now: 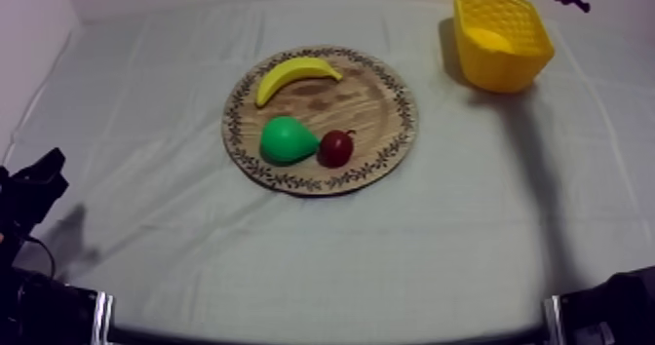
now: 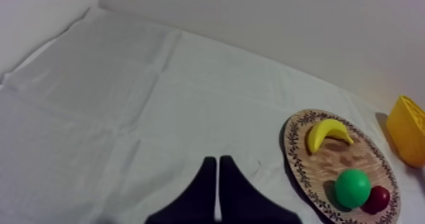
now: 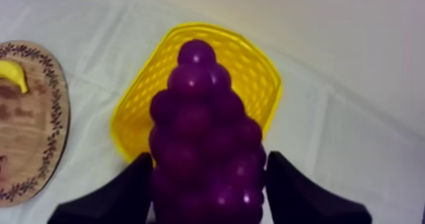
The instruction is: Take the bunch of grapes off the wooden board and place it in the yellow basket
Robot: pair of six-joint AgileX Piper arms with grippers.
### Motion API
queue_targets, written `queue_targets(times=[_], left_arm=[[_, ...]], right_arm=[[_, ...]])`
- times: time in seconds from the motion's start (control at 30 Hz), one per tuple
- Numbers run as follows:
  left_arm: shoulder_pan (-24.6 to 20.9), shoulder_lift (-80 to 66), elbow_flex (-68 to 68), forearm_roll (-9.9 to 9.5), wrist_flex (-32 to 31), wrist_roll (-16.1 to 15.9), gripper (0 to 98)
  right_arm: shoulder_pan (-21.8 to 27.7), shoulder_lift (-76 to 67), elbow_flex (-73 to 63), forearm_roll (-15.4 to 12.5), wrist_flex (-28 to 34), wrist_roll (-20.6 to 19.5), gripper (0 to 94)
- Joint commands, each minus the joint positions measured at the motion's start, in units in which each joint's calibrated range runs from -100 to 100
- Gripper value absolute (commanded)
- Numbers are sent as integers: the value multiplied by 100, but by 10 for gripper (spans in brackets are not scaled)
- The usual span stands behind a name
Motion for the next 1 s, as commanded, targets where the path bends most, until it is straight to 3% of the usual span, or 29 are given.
queue_targets(times=[0.0,0.37,0.63,0.97], left_arm=[[1,0,1,0,-2,0,0],[1,0,1,0,-2,0,0],[1,0,1,0,-2,0,0],[1,0,1,0,-2,0,0]], right_arm=[[7,324,-342,16,-57,26,327],[-17,1656,-1038,51,-512,85,321],[-34,2255,-1196,-80,-855,0,318],[-137,2789,-1154,13,-1076,-10,321]])
